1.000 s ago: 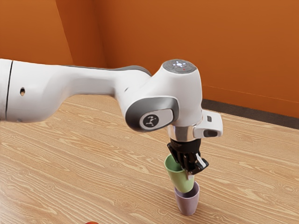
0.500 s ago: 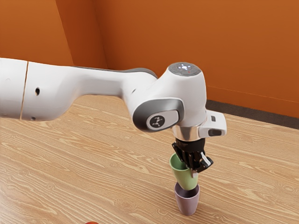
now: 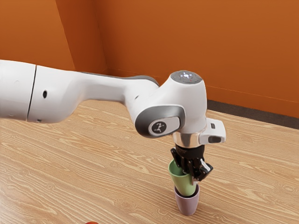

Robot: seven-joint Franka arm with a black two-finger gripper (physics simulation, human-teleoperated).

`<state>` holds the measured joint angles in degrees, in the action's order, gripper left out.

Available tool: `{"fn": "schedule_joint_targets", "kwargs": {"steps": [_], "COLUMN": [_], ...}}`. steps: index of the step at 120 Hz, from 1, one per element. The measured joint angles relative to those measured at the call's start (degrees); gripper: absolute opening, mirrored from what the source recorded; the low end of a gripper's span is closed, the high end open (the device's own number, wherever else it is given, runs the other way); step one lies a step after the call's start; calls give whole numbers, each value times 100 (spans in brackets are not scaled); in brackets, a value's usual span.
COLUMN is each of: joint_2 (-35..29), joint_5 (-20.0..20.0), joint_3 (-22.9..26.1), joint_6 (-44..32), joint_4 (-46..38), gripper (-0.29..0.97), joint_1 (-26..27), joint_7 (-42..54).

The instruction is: Place the left cup onto the right cup

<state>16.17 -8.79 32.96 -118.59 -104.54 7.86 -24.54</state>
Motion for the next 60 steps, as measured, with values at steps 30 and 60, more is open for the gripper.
{"fn": "schedule_joint_targets", "kwargs": {"steps": [30, 60], "joint_2": [-44, -601], "joint_5": [11, 8], "joint_3": [-6, -837], "joint_6": [0, 817], "joint_4": [10, 791], "gripper": [49, 62], "joint_1": [-3, -13], "joint_7": [-1, 54]}}
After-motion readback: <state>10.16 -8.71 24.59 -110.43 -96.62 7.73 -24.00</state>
